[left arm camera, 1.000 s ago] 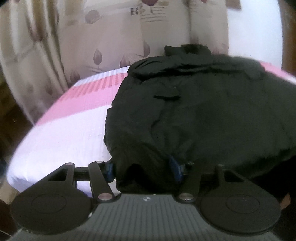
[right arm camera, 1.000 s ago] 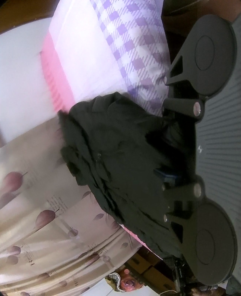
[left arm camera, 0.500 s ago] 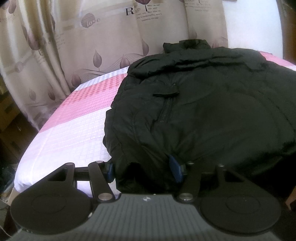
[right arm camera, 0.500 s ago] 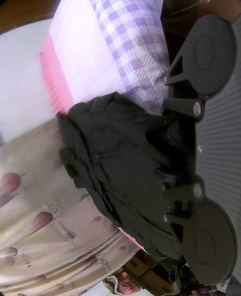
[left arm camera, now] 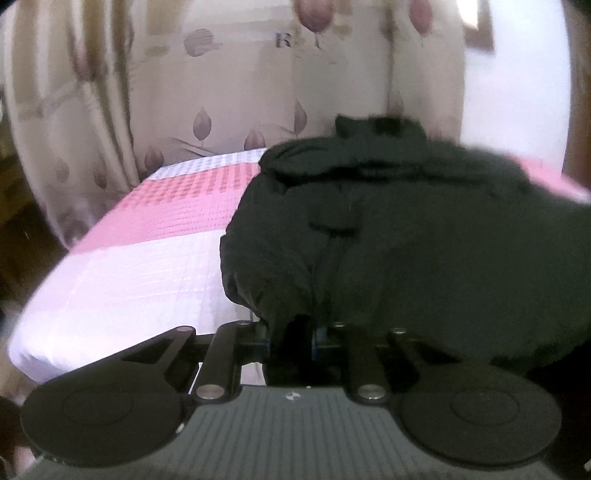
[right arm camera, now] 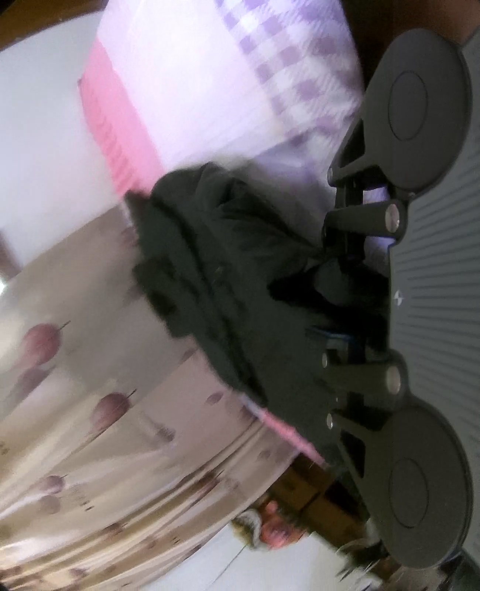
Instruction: Fold large clothes
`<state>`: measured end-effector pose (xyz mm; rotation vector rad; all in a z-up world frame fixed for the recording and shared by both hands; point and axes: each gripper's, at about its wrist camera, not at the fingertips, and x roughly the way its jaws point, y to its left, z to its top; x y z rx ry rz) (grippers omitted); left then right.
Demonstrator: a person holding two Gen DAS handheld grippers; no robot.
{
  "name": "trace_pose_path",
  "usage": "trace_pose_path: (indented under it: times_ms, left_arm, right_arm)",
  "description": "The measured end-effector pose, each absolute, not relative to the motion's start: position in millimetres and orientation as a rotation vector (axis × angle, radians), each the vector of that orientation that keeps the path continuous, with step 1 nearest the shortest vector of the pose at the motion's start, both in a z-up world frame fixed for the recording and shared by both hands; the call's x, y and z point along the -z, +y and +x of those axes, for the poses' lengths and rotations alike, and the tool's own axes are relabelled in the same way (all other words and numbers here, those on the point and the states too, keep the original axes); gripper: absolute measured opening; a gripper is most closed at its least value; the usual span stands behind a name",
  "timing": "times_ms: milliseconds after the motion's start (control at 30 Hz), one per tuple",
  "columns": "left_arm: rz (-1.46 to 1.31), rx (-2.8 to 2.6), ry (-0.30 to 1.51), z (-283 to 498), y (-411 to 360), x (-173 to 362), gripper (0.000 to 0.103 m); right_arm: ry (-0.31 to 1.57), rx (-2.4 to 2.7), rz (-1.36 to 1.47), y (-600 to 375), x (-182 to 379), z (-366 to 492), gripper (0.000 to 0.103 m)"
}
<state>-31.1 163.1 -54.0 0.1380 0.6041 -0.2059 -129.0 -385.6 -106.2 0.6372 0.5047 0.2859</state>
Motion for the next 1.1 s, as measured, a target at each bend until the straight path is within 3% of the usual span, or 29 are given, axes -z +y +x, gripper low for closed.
trace_pose_path:
  times_ms: [233, 567, 900, 933, 1000, 1033, 1100]
  left_arm:
    - [-0.055, 0.216, 0.584, -17, 178, 24, 0.019]
    - [-0.072, 0.211, 0.524, 3, 164, -3, 0.019]
    - [-0.068, 0.2, 0.6, -8, 175, 32, 0.019]
    - [-0.073, 0.198, 0.61, -8, 177, 36, 0.019]
    - [-0.073, 0.197, 0.624, -7, 179, 42, 0.021]
    - [-0.07, 0.195, 0.629, -7, 179, 46, 0.026]
    - [-0.059, 0.196, 0.646, -5, 179, 55, 0.04]
  right_arm:
    - [0.41, -0.375, 0.792, -403, 81, -119, 0.028]
    - [0.356, -0.364, 0.771, -416, 52, -90, 0.023]
    - [0.497, -0.284, 0.848, -418, 99, -134, 0.024]
    - [0.501, -0.277, 0.873, -421, 105, -136, 0.03]
    - [0.509, -0.265, 0.923, -426, 113, -136, 0.053]
    - [0.508, -0.257, 0.94, -429, 117, -136, 0.069]
    - [0.506, -0.252, 0.943, -429, 122, -133, 0.075]
